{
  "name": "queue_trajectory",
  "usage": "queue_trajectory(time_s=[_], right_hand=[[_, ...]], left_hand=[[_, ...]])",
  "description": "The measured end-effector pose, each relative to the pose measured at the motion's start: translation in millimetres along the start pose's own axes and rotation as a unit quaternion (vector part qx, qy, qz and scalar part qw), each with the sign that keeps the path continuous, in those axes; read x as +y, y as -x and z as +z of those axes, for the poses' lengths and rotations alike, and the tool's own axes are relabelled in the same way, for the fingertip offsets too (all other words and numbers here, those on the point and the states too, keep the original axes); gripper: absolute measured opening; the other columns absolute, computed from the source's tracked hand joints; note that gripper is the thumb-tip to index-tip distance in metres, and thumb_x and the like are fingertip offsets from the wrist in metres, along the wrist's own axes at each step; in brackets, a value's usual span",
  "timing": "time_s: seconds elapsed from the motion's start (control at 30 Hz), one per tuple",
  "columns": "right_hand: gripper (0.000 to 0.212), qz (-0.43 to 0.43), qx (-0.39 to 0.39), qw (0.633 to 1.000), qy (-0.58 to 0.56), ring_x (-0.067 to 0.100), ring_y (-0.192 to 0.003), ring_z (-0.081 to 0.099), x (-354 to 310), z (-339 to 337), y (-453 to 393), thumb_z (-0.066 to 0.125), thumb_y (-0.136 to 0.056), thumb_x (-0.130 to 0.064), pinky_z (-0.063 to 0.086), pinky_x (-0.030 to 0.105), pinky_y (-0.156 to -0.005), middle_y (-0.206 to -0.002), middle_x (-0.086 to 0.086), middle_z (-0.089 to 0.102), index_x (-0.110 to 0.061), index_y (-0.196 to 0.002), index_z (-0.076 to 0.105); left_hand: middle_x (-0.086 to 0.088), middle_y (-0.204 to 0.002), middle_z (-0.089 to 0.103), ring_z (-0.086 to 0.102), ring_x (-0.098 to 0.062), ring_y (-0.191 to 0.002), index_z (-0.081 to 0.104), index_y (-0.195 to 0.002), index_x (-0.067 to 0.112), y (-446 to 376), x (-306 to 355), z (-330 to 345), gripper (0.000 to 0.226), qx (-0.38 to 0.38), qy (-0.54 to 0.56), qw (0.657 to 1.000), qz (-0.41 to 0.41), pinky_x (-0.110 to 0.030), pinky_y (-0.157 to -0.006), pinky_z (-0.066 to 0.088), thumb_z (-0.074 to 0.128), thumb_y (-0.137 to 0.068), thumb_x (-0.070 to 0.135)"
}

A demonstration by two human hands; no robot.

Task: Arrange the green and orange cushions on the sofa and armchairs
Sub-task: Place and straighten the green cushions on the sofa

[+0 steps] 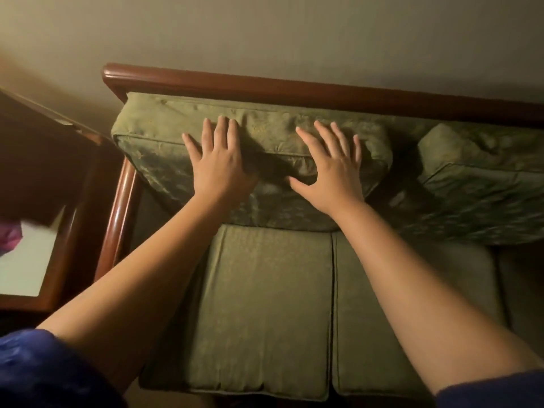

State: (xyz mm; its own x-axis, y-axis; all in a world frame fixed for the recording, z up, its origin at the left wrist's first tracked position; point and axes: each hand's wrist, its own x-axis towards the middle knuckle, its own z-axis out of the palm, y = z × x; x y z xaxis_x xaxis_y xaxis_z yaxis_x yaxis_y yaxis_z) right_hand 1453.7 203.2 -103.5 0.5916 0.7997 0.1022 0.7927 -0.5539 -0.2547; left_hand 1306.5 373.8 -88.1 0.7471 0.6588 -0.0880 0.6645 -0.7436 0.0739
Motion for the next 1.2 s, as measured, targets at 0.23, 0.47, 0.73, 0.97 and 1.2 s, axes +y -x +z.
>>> queue_trajectory(time_s=[0.23,0.47,0.73,0.97,1.2], right_hand=[[0.071,0.126,0.148,0.976,-0.096,0.025,-0.148,0.032,98,-38,83,0.067,-0.089,-0.051,0.028,0.053,-0.118,-0.156,0.003,0.040,-0.026,-0.151,0.043],[0.066,0.140,0.208,0.967,-0.040,0.032,-0.140,0.038,263,-82,144,0.069,-0.092,-0.049,0.034,0.055,-0.112,-0.147,0.011,0.048,-0.017,-0.147,0.049],[0.104,0.193,0.107,0.974,0.057,0.035,-0.151,0.018,427,-128,169,0.067,-0.073,-0.081,0.001,0.063,-0.121,-0.158,0.010,0.030,-0.026,-0.155,0.033],[0.076,0.112,-0.006,0.986,0.122,0.035,-0.127,0.042,495,-140,150,0.083,-0.070,-0.020,0.025,0.057,-0.111,-0.128,0.010,0.054,-0.021,-0.133,0.041],[0.052,0.062,0.102,0.993,-0.002,0.031,-0.106,0.054,470,-152,149,0.084,-0.066,-0.007,0.035,0.047,-0.093,-0.107,0.004,0.061,-0.014,-0.108,0.054]], left_hand=[[-0.007,-0.149,0.043,0.027,-0.033,-0.146,0.041,-0.147,0.021,17,140,5,0.067,0.062,0.097,0.986,0.117,-0.063,-0.120,0.012,0.063,-0.089,0.047],[-0.006,-0.143,0.050,0.044,-0.031,-0.132,0.048,-0.142,0.018,38,312,2,0.060,0.093,0.134,0.962,0.219,-0.046,-0.114,0.032,0.057,-0.091,0.048],[-0.015,-0.151,0.037,0.032,-0.038,-0.141,0.027,-0.153,0.011,34,468,19,0.091,0.082,0.004,0.976,0.202,-0.053,-0.120,0.022,0.057,-0.086,0.065],[-0.019,-0.144,0.038,0.032,-0.039,-0.133,0.029,-0.139,0.008,12,492,54,0.074,0.006,-0.056,0.985,0.166,-0.055,-0.118,0.018,0.063,-0.088,0.049],[-0.021,-0.126,0.052,0.044,-0.040,-0.117,0.043,-0.120,0.006,39,461,26,0.044,0.085,-0.013,0.983,0.161,-0.054,-0.102,0.032,0.063,-0.092,0.032]])
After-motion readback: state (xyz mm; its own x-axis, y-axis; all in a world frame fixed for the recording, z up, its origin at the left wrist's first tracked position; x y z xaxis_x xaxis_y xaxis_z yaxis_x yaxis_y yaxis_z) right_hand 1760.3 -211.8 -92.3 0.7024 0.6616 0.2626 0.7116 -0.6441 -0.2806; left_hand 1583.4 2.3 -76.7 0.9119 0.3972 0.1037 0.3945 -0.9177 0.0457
